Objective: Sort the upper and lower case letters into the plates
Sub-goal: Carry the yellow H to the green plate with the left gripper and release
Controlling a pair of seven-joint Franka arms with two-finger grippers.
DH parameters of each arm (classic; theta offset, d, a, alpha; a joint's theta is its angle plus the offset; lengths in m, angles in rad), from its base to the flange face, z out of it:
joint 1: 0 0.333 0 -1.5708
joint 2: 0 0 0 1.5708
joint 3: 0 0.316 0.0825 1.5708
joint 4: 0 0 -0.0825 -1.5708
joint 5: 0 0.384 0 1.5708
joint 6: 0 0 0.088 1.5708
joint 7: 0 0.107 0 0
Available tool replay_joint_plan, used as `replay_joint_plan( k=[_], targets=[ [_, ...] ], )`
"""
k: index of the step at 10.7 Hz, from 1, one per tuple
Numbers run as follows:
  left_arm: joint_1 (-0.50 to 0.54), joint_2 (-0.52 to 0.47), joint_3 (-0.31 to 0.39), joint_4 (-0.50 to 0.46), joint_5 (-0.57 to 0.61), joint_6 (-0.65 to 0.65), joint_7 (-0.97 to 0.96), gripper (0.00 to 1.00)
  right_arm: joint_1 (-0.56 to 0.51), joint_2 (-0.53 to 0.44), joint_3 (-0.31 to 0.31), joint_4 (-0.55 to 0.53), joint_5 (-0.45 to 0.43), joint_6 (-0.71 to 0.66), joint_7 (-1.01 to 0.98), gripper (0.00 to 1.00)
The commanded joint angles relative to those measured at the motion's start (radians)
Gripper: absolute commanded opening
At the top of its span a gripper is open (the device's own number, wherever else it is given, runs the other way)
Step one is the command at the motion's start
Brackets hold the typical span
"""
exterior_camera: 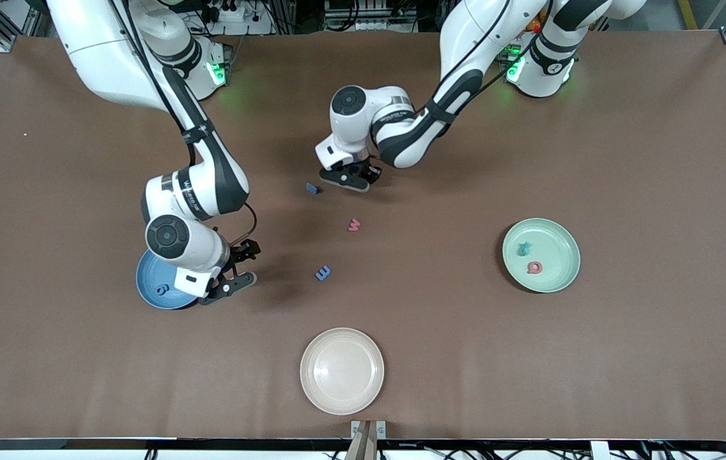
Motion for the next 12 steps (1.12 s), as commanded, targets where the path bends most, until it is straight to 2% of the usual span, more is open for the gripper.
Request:
replay_joint_plan(
  k=[1, 4, 7, 10, 12],
  targets=[
    [0.105, -0.064, 0.010, -0.016, 0.032, -0.026, 0.057, 0.02, 0.043, 0.006, -0.001, 0.014, -0.007, -0.003, 0.152, 1.00],
    [0.293, -0.185, -0.001, -0.016, -0.003, -0.108, 0.191, 0.00, 0.109, 0.008, 0.001, 0.018, -0.003, -0.002, 0.357, 1.00],
    [0.514, -0.267, -0.008, -0.016, -0.101, -0.219, 0.555, 0.00, 0.251, 0.064, 0.004, 0.029, 0.011, 0.064, 0.720, 1.00],
    [0.675, -0.261, -0.007, -0.031, -0.106, -0.243, 0.809, 0.00, 0.376, 0.112, 0.007, 0.052, 0.014, 0.119, 0.952, 1.00],
    [0.754, -0.235, -0.007, -0.039, -0.106, -0.240, 0.892, 0.03, 0.445, 0.147, 0.005, 0.052, 0.060, 0.204, 1.031, 1.00]
  ],
)
